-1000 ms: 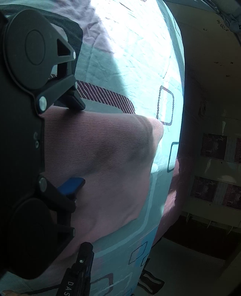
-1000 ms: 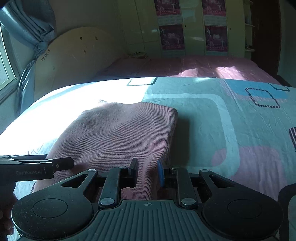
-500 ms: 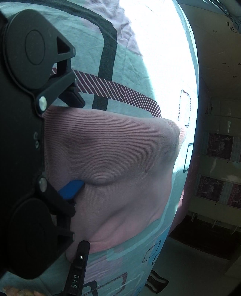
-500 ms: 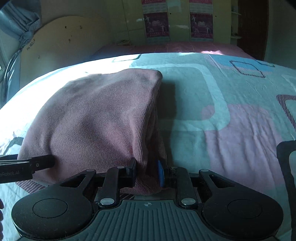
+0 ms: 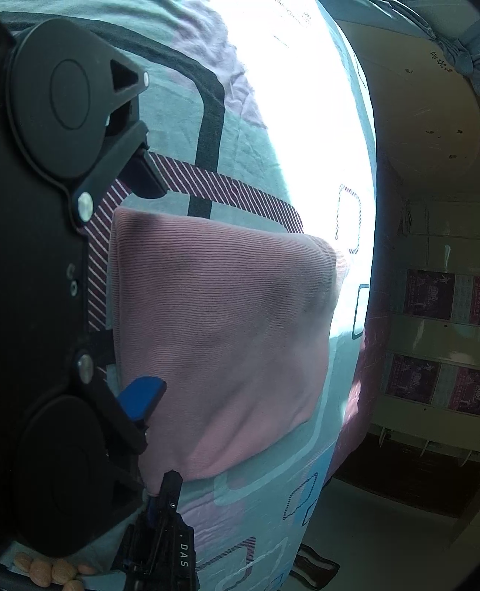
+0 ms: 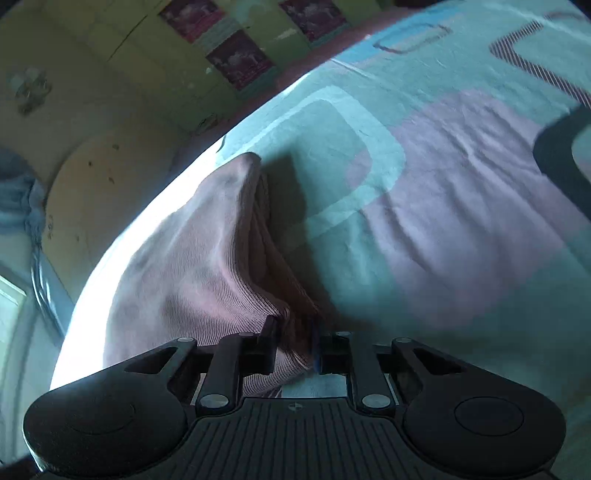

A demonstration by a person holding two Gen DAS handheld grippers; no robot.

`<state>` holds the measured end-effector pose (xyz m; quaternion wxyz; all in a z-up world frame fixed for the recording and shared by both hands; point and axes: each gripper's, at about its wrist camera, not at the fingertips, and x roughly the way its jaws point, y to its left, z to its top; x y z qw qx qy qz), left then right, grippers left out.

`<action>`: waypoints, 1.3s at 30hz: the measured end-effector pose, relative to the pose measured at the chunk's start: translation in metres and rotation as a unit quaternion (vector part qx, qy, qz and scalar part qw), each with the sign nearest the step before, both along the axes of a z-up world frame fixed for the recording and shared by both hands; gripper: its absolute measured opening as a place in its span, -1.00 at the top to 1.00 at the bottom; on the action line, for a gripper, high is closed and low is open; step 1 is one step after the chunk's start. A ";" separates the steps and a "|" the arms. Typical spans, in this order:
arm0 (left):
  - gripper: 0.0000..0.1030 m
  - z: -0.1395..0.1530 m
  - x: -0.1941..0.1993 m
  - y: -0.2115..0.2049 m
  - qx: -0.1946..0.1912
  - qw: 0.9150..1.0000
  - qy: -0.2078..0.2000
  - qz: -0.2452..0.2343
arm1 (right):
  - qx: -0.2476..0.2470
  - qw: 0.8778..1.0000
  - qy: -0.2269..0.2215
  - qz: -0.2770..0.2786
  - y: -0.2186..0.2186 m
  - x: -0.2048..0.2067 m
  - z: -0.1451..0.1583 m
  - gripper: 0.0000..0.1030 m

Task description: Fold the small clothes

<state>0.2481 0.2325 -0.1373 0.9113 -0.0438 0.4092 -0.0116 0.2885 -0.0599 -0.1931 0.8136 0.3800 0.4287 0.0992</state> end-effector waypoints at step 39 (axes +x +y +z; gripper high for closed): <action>-0.99 0.166 -0.306 -0.081 0.074 0.988 -0.110 0.082 | -0.323 0.906 -0.262 0.075 -0.001 -0.338 0.221 -0.99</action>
